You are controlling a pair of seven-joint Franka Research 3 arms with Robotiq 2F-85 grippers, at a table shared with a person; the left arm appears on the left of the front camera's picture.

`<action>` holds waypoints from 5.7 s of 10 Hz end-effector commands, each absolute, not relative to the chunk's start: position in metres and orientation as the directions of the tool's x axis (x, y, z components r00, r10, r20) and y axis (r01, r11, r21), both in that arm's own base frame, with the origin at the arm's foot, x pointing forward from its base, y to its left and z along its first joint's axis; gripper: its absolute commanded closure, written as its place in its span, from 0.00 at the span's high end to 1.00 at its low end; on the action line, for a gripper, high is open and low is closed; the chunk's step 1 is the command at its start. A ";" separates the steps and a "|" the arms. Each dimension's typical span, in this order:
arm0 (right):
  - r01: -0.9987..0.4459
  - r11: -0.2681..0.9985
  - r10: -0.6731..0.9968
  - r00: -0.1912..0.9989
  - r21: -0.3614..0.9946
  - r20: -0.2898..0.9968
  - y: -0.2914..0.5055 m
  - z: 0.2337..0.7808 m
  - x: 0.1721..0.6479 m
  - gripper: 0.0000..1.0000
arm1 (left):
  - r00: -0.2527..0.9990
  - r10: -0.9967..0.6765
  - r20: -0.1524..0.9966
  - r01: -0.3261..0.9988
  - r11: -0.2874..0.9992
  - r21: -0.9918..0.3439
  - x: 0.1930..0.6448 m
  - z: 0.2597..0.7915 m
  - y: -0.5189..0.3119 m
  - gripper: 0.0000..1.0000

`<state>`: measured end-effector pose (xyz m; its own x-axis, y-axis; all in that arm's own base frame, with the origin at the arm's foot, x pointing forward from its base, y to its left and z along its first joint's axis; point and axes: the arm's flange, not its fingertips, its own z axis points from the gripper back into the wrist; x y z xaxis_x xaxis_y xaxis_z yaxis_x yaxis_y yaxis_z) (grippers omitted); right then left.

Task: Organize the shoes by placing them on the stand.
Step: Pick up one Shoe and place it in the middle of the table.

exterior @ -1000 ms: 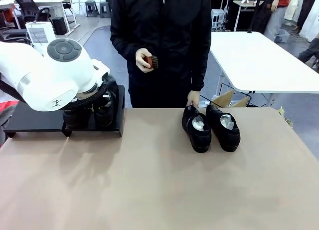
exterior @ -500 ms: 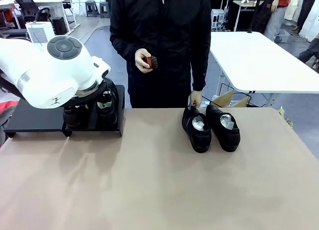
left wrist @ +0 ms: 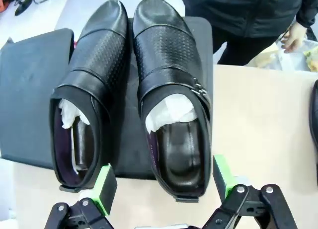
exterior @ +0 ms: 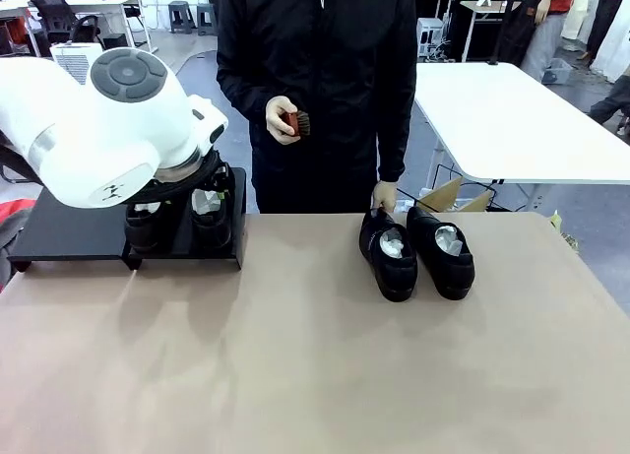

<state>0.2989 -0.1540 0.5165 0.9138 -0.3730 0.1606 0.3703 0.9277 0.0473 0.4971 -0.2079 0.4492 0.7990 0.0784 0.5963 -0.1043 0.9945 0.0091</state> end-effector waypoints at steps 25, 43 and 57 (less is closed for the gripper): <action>-0.043 0.989 0.021 0.988 0.143 0.153 0.087 0.505 0.359 1.00 | 0.957 0.025 0.289 0.018 0.989 -0.145 0.317 0.494 -0.248 1.00; -0.131 0.990 0.119 0.975 0.052 0.190 0.203 0.418 0.513 0.64 | 0.956 -0.008 0.295 0.044 0.993 -0.114 0.320 0.490 -0.259 1.00; -0.089 0.996 0.092 0.986 -0.027 0.136 0.213 0.345 0.560 0.16 | 0.956 -0.008 0.295 0.044 0.993 -0.114 0.320 0.490 -0.259 1.00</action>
